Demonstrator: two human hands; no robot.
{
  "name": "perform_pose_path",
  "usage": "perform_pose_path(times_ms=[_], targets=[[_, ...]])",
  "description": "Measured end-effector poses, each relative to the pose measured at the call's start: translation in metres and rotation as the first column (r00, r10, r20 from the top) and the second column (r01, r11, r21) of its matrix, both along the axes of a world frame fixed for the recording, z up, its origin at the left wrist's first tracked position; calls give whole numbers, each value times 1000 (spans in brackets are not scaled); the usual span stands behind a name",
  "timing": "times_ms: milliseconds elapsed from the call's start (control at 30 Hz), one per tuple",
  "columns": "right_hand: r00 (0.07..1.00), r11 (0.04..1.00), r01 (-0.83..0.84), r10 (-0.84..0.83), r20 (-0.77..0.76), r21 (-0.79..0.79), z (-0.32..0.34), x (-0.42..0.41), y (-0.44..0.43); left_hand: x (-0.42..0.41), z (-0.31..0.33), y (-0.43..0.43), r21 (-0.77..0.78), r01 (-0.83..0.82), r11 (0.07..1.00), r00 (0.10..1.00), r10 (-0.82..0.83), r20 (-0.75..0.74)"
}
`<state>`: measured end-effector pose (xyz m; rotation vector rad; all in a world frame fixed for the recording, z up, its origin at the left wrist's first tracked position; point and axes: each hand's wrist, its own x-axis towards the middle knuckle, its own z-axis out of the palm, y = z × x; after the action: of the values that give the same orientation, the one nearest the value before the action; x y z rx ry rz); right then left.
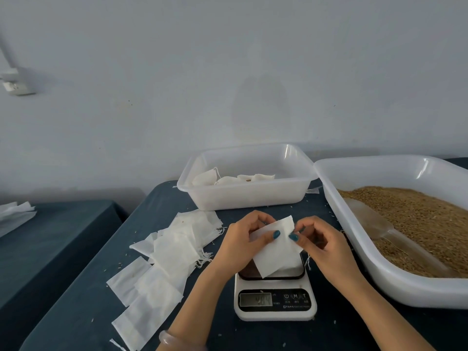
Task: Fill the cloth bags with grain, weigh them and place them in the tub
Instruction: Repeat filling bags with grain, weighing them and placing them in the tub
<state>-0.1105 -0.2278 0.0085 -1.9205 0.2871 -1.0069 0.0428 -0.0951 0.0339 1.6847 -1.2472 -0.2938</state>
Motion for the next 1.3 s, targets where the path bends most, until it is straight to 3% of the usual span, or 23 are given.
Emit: perform_pose_path(times_ms=[200,1300], targets=[[999,998,33,-34,-24,-60,0,-1,1,0,0,1,-11,9,1000,1000,-9,-16],[998,999,-33,32,-50,-17,4,-2,4,2,1,1,-115,-71,991,997,74,23]])
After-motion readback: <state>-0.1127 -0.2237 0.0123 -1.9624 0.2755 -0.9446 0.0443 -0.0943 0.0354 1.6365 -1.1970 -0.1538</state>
